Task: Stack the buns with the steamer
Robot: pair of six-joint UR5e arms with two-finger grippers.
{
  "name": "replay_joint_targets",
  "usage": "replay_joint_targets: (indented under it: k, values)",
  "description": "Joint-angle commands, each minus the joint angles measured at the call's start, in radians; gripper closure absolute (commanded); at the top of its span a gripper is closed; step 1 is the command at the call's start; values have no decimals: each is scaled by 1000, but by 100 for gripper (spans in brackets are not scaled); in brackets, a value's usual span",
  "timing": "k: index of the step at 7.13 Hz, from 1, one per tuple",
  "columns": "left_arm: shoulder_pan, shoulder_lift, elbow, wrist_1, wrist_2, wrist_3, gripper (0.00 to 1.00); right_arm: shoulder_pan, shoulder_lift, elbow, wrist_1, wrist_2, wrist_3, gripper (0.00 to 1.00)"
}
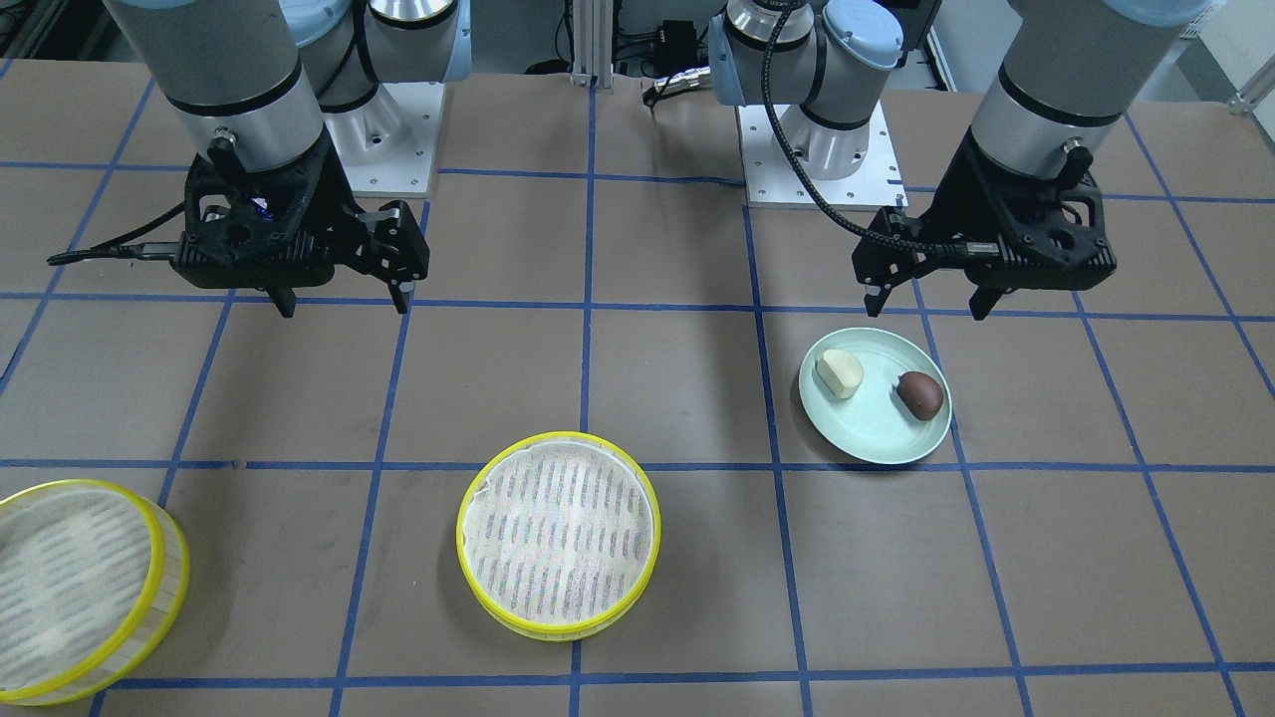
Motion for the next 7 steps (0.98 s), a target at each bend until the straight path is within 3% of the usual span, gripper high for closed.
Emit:
replay_joint_targets:
  k: [1, 7]
  values:
    - [0, 11, -4, -27, 3, 0, 0, 0, 0, 0, 0, 0, 0, 0]
    - [21, -12, -9, -52, 10, 14, 0, 0, 0, 0, 0, 0, 0, 0]
